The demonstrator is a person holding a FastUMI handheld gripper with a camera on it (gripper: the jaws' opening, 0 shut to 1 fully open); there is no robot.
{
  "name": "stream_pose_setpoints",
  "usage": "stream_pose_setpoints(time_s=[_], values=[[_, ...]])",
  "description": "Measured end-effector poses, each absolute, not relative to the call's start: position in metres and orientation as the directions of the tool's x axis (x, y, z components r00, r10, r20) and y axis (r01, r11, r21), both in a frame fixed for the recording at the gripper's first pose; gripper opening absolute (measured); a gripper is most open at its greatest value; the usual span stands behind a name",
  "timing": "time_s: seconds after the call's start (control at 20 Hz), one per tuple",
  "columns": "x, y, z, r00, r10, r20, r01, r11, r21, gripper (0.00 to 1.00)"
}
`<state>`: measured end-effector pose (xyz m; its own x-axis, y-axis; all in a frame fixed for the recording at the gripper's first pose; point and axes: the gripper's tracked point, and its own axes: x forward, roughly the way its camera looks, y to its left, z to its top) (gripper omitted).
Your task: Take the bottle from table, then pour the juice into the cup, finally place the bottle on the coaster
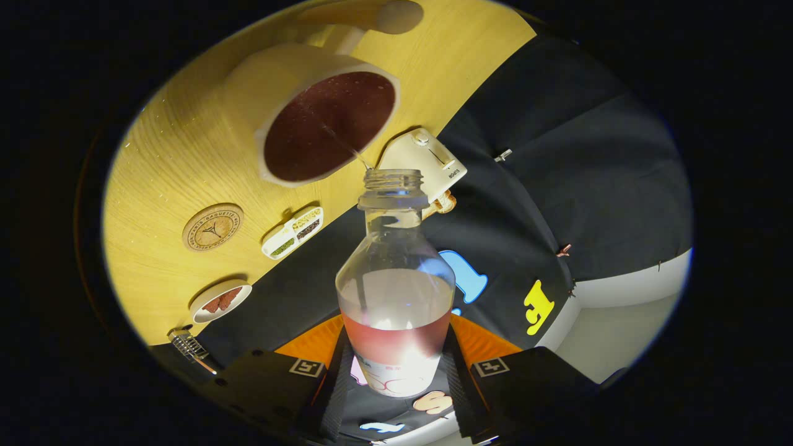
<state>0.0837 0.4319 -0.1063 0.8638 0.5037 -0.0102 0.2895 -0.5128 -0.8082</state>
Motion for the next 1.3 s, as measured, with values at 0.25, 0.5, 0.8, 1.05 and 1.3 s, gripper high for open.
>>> stream_pose_setpoints(time_s=[0.25, 0.5, 0.8, 1.05, 1.3], values=[[0.081, 0.432, -0.11, 0.861, 0.508, -0.03, 0.293, -0.543, -0.787, 0.72], [0.079, 0.427, -0.108, 0.872, 0.488, -0.028, 0.273, -0.534, -0.8, 0.72], [0.079, 0.415, -0.113, 0.907, 0.42, -0.038, 0.181, -0.47, -0.864, 0.72], [0.075, 0.395, -0.122, 0.947, 0.315, -0.067, 0.025, -0.278, -0.96, 0.72], [0.064, 0.387, -0.139, 0.958, 0.247, -0.143, -0.137, -0.04, -0.99, 0.73]])
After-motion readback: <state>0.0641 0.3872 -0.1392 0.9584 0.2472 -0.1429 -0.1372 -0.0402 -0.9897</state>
